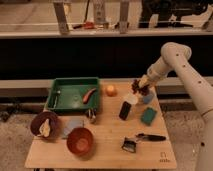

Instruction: Place grapes in paper cup

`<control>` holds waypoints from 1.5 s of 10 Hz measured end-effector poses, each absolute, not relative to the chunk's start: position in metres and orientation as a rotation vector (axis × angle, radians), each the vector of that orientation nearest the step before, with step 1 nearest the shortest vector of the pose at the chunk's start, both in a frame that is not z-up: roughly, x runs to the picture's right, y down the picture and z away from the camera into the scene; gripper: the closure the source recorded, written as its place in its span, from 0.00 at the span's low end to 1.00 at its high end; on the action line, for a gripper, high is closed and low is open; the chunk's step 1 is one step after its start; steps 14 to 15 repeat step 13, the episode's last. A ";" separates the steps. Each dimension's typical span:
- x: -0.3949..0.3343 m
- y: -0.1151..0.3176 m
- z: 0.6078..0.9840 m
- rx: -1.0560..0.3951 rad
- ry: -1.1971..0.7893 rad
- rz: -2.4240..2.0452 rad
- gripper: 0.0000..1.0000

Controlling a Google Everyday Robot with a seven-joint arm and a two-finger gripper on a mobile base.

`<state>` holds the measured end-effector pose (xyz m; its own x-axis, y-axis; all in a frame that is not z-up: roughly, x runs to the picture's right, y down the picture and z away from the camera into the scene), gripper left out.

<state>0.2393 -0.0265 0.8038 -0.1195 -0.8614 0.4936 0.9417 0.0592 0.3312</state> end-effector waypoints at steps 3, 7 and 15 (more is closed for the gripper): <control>0.241 -0.035 0.780 -0.136 -0.702 -1.582 1.00; 0.237 -0.034 0.760 -0.113 -0.710 -1.622 1.00; 0.223 -0.019 0.753 -0.143 -0.781 -1.664 1.00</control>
